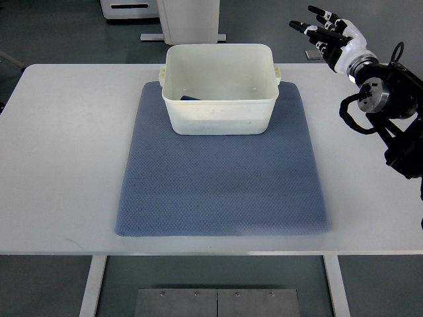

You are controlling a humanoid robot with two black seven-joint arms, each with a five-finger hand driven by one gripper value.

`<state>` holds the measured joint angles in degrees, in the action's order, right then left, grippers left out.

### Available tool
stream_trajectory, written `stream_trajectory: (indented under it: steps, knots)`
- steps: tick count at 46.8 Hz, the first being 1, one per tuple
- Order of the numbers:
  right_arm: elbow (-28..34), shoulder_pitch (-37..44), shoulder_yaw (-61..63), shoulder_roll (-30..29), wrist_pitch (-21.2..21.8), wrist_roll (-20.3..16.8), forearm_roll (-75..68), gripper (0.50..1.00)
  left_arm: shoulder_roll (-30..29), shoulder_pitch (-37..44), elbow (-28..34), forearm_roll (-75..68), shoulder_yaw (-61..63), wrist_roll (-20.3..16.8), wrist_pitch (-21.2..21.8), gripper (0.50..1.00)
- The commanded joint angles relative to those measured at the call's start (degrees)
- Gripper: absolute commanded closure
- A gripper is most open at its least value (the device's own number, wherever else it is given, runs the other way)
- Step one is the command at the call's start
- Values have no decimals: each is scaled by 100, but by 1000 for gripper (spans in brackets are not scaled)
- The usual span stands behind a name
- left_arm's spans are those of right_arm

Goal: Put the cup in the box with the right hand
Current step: 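Open the right hand, release the mug, and withdraw the hand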

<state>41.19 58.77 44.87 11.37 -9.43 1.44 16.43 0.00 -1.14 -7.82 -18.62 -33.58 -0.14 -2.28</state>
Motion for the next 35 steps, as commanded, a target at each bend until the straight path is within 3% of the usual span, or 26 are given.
stream_trajectory:
  steps: [1,35]
  knots:
    - [-5,-102,65,41,-7,67,0,500,0,0,0,-1,-8,-4,0,500]
    - [12,-858,127,59,-7,111,-17,500,0,0,0,-1,1,-4,0,500]
